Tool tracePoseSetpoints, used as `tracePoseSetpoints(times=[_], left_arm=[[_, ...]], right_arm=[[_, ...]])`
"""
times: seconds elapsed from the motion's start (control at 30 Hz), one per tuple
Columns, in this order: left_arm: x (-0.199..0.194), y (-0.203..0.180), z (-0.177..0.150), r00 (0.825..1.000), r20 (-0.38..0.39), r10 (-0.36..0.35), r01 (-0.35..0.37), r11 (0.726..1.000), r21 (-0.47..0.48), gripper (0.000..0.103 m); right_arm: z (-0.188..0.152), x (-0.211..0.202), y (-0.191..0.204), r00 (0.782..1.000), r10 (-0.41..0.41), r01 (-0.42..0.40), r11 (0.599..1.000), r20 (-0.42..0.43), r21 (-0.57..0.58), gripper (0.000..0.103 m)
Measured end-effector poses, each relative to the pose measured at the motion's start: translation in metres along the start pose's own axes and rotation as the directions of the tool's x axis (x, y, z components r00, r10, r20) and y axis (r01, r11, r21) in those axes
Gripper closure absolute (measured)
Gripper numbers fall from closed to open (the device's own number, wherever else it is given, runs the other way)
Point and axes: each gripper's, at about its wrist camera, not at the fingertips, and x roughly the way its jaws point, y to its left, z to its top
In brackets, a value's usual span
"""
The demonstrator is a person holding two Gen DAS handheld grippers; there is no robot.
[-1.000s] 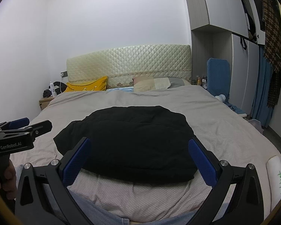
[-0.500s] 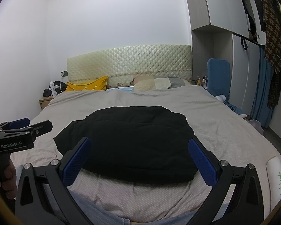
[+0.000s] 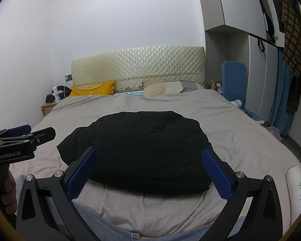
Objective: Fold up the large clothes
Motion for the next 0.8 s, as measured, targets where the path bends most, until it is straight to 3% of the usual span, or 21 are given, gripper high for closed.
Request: tracePoseSetpoints(times=[0.8], left_arm=[[0.0036,0.0011,-0.0003,1.0,-0.008,0.004,-0.004,1.0,0.003,0.001]], right_arm=[[-0.0011,0.0002,-0.0048,1.0,-0.001,0.001,1.0,0.0,-0.002,0.0]])
